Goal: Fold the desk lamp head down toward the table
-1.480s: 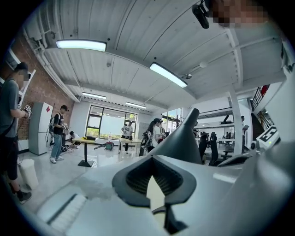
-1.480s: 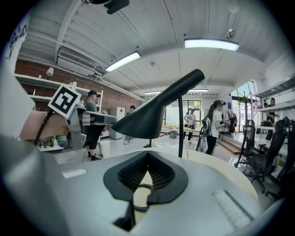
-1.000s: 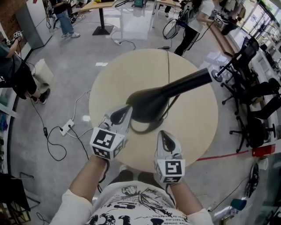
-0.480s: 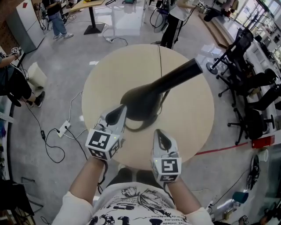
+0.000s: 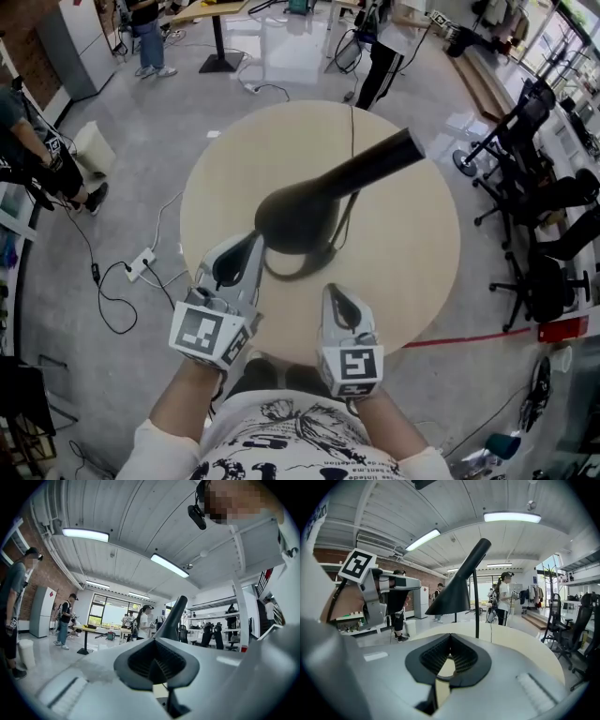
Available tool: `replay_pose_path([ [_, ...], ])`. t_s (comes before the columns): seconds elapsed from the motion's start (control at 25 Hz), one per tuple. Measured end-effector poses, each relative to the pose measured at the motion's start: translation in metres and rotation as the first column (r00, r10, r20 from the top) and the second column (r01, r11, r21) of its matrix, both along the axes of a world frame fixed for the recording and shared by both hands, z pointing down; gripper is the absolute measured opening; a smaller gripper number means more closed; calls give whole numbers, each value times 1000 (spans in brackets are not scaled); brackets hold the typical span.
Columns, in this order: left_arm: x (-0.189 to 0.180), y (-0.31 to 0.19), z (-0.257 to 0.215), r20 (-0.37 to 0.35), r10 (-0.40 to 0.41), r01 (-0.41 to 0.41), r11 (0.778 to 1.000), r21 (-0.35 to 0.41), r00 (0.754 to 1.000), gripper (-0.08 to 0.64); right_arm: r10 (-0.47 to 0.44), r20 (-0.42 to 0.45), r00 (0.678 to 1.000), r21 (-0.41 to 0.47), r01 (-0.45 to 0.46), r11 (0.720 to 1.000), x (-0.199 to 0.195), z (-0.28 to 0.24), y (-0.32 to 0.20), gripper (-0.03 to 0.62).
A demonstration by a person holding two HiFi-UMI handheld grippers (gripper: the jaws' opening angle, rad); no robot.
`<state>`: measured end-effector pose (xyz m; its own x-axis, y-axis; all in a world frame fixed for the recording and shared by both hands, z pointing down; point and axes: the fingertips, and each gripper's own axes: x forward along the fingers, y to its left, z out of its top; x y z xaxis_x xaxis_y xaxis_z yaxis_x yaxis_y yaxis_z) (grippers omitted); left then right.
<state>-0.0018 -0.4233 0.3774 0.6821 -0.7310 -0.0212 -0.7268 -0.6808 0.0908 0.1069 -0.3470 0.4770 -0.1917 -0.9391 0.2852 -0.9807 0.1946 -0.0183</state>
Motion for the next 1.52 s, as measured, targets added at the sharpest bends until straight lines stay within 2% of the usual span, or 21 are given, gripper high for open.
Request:
replay_pose_path([
  [0.2, 12, 41, 16, 46, -96, 97, 995, -6, 994, 2, -85, 3, 996, 35, 85, 996, 18, -6, 10, 9],
  [0.44, 21, 81, 33, 17, -166, 167, 986, -19, 986, 2, -174, 11, 985, 66, 173, 983, 10, -9, 16, 9],
  [0.64, 21, 112, 43, 40, -171, 173, 985, -29, 984, 2, -200, -2, 980, 99, 199, 975, -2, -14, 31, 9],
  [0.76, 17, 134, 35, 17, -169, 169, 986, -8, 985, 2, -215, -8, 976, 120, 215, 969, -13, -24, 47, 8],
  [1.0, -10, 209, 29, 1, -175, 175, 985, 0, 985, 2, -223, -18, 975, 149, 223, 963, -40, -36, 109, 9],
  [1.28, -50, 319, 33, 18, -162, 163, 987, -8, 987, 2, -229, -19, 973, 168, 229, 959, -82, -41, 215, 9],
  [1.52, -62, 382, 36, 14, -159, 159, 987, -34, 987, 2, -229, -38, 973, 169, 232, 958, -92, -43, 288, 9],
])
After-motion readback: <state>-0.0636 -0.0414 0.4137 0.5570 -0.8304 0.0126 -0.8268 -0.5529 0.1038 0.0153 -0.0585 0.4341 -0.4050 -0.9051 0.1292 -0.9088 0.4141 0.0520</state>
